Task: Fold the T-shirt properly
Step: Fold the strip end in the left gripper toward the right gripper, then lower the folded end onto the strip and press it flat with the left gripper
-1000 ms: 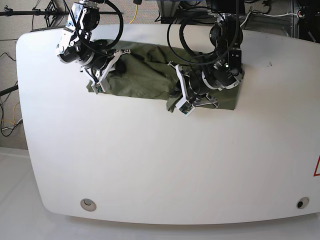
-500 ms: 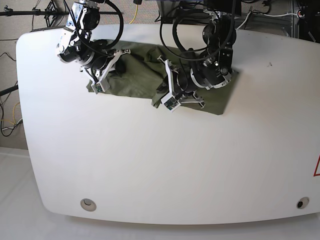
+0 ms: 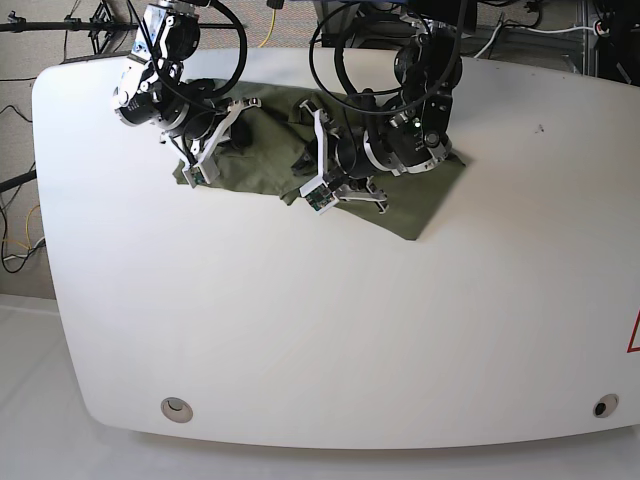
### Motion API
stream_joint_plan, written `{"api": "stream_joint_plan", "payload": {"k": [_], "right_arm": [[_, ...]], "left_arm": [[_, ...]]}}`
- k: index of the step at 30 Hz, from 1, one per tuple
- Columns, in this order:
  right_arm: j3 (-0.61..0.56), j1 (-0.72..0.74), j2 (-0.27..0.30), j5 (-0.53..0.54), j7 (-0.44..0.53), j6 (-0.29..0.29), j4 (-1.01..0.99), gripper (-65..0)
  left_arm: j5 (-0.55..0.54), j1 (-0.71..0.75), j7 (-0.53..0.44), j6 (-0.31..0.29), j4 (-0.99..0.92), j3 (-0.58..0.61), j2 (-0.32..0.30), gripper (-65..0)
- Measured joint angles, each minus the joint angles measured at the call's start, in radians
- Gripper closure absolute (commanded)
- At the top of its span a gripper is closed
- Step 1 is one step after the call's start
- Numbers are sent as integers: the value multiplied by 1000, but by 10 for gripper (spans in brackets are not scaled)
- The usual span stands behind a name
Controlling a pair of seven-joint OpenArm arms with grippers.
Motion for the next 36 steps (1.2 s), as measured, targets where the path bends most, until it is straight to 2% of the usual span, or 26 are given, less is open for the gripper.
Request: {"api": "stream_joint_plan", "payload": {"k": [3, 6, 12, 32, 36], "right_arm": [[0, 0, 0, 0, 0, 0, 0, 0], [0, 0, 0, 0, 0, 0, 0, 0], [0, 0, 0, 0, 0, 0, 0, 0], [0, 3, 0, 0, -3, 0, 0, 0], [0, 3, 0, 0, -3, 0, 0, 0]], "left_arm": [[1, 0, 0, 0, 0, -5, 0, -396], [0, 1, 0, 0, 0, -18, -4, -454], [-3, 16, 3, 1, 0, -55, -16, -461], [-7, -10, 3, 0, 21, -43, -14, -461], [-13, -29, -12, 0, 37, -41, -56, -461]]}}
